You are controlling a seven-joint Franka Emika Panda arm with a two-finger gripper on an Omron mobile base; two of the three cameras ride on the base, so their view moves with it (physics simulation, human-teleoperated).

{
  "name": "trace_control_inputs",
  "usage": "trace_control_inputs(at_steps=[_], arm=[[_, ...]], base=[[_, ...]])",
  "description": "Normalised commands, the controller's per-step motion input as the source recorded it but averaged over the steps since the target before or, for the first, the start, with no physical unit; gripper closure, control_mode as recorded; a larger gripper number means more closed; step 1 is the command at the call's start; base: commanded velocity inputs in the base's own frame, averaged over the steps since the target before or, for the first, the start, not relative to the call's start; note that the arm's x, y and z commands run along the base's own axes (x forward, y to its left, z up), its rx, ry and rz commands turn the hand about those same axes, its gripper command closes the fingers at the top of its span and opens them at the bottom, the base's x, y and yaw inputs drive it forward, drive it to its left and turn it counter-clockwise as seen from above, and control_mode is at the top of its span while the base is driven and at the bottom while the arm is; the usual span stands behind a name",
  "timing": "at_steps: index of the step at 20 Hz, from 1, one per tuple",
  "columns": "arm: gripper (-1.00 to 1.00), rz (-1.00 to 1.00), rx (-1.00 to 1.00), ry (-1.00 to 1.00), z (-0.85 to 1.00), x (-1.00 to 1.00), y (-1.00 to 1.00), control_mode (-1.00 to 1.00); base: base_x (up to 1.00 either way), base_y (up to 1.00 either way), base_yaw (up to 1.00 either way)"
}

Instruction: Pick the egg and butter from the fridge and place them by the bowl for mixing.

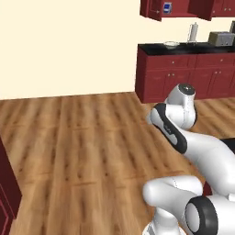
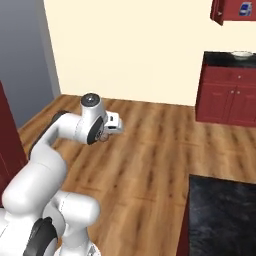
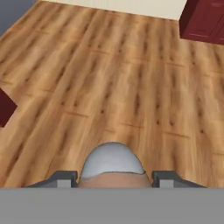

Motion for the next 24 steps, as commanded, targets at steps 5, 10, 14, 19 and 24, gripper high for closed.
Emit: trace_control_inputs(at_steps=[5, 10, 14, 19, 24], arm=[[1.00, 0.00, 0.00, 0.00, 0.00, 0.00, 0.00, 1.00], [1.00, 0.00, 0.00, 0.00, 0.00, 0.00, 0.00, 1.00], [1.00, 0.00, 0.00, 0.00, 0.00, 0.00, 0.00, 1.00], [1.00, 0.00, 0.00, 0.00, 0.00, 0.00, 0.00, 1.00], [1.00, 0.00, 0.00, 0.00, 0.00, 0.00, 0.00, 1.00]], base=[[0.44, 0.00, -0.41], [0.56, 0.00, -0.31], [0.75, 0.03, -0.11], [0.85, 0.01, -0.02], [0.89, 0.00, 0.00]])
